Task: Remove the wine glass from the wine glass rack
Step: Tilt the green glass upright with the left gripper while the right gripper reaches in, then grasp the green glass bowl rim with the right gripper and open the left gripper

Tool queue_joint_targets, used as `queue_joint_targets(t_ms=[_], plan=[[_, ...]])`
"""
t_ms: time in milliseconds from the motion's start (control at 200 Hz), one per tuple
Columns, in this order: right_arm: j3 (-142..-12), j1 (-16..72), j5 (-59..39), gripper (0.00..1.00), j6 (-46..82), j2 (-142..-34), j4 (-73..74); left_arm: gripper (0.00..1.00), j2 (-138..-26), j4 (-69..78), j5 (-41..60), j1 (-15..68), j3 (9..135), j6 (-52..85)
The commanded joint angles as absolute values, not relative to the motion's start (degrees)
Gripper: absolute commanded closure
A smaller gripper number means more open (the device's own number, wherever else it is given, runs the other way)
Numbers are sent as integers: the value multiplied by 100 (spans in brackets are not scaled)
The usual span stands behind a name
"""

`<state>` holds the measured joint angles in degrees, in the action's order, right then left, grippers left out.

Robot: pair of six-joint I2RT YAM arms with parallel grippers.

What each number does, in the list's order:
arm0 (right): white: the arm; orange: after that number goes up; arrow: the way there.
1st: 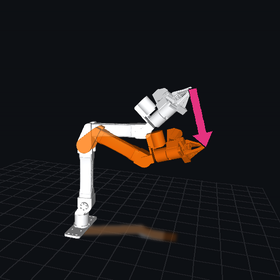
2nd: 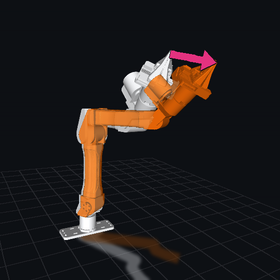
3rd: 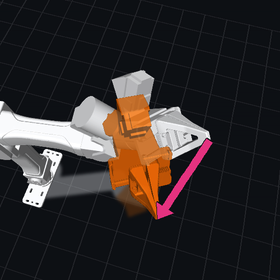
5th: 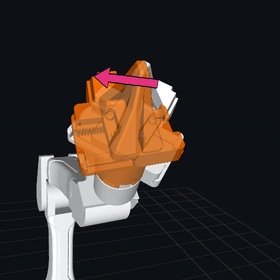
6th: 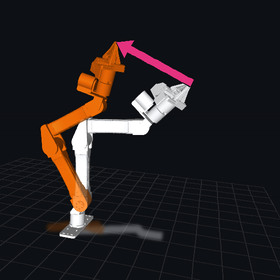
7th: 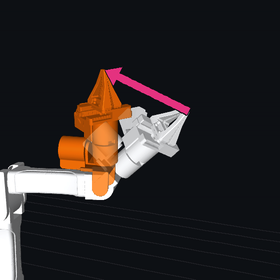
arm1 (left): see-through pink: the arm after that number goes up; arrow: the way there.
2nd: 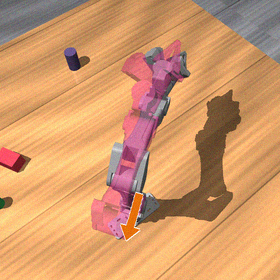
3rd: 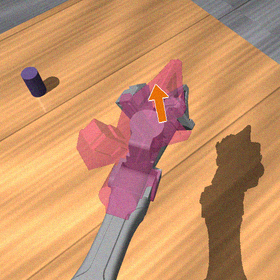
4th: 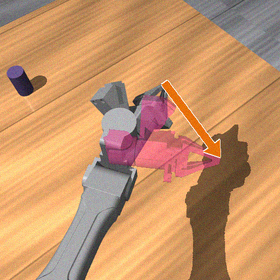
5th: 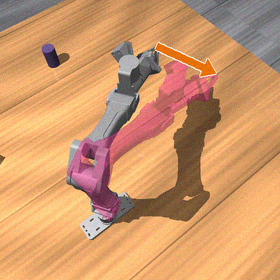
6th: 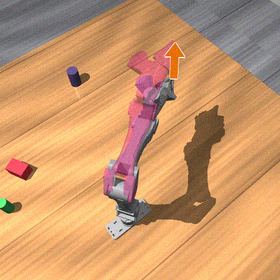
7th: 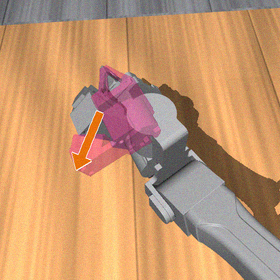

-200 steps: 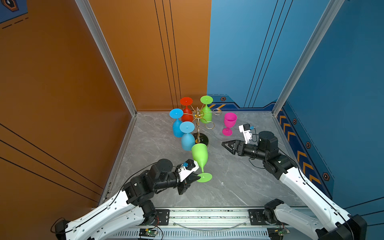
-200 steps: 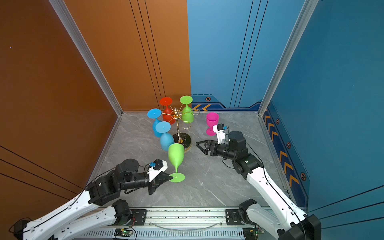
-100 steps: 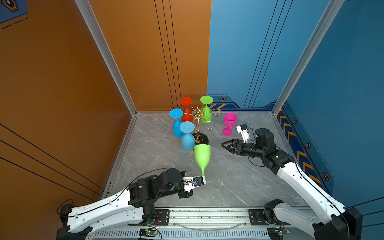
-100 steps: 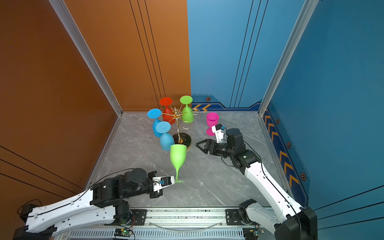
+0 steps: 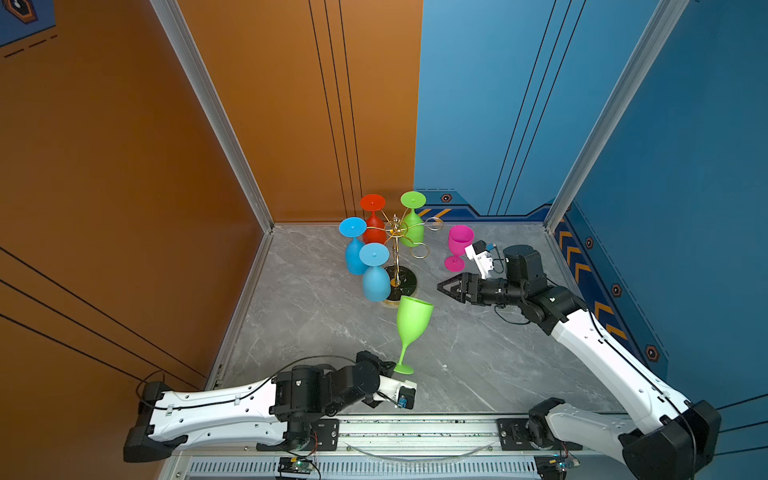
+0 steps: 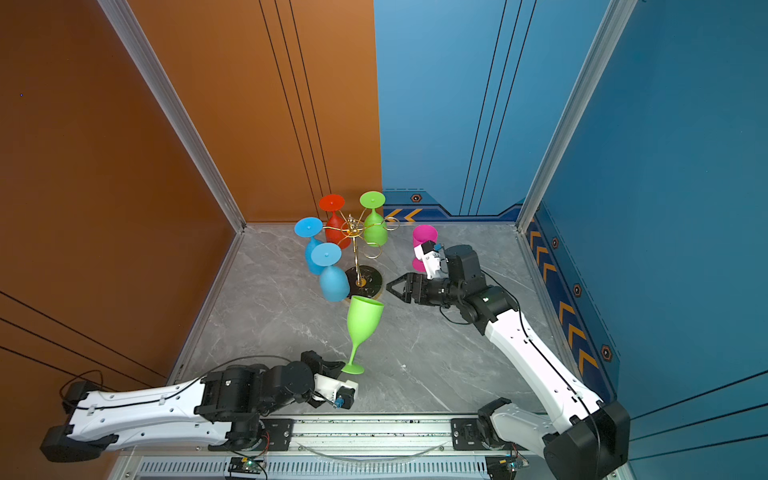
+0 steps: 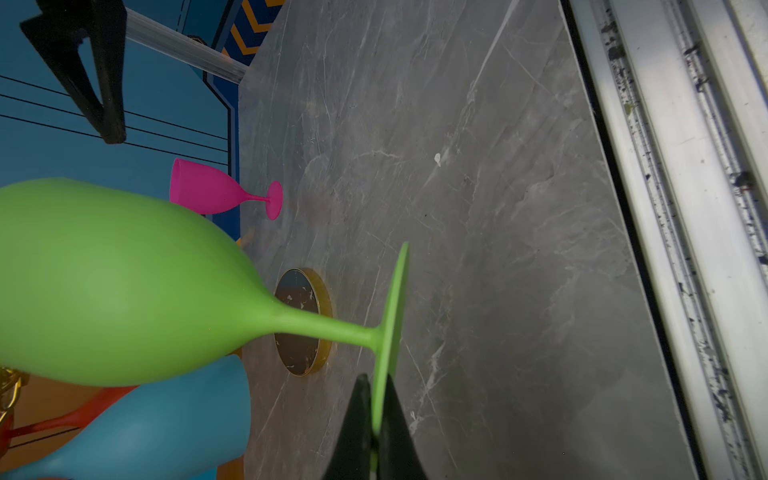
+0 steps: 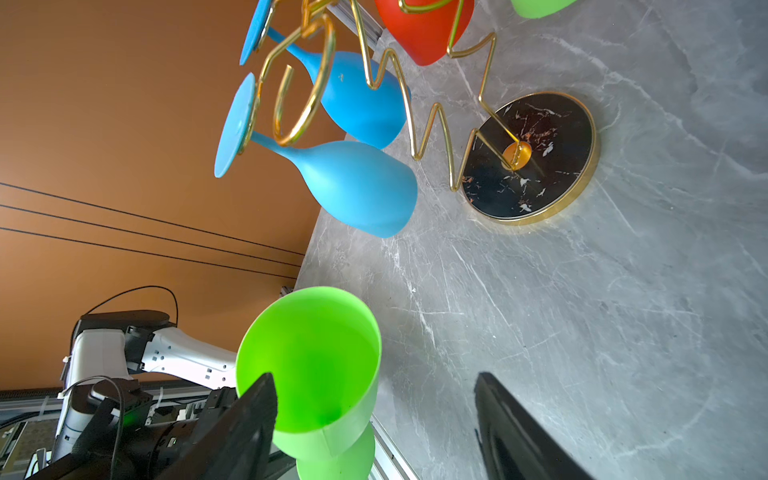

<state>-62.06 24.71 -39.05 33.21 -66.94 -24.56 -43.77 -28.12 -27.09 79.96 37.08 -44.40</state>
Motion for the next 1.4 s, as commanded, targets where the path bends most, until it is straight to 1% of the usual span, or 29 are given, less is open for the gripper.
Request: queue_joint_targets(t_ms=[0,285,415,435,516,656,946,1166,1276,1391], plan=[[-6456,2565,-3999,25,3035,-6776,-2831,100,-4316,-2813,-3399,8142,3625,-4943],[-6717,2809,-4042,29,2775,-7055,-3134,100,-4328,-2812,-3984,8356,3552,-5427],[-6906,2947,-4075,33,2640,-7243,-3314,100,-4399,-2814,-4104,8421,3562,-5577],[-6925,2965,-4086,34,2629,-7253,-3322,100,-4411,-2813,-4302,8424,3560,-5600],[-6979,3027,-4126,37,2586,-7342,-3357,100,-4477,-2817,-4446,8454,3572,-5666],[-7047,3067,-4172,40,2526,-7500,-3410,100,-4550,-2815,-4661,8477,3560,-5890],[-7243,3176,-4293,55,2387,-7756,-3568,100,-4572,-2813,-4960,8491,3507,-6135],[-7346,3227,-4294,76,2347,-7877,-3652,100,-4579,-2810,-5169,8501,3454,-6249],[-7357,3252,-4292,83,2349,-7897,-3679,100,-4534,-2813,-5246,8503,3425,-6291],[-7383,3270,-4295,87,2347,-7897,-3691,100,-4491,-2818,-5280,8508,3393,-6320]])
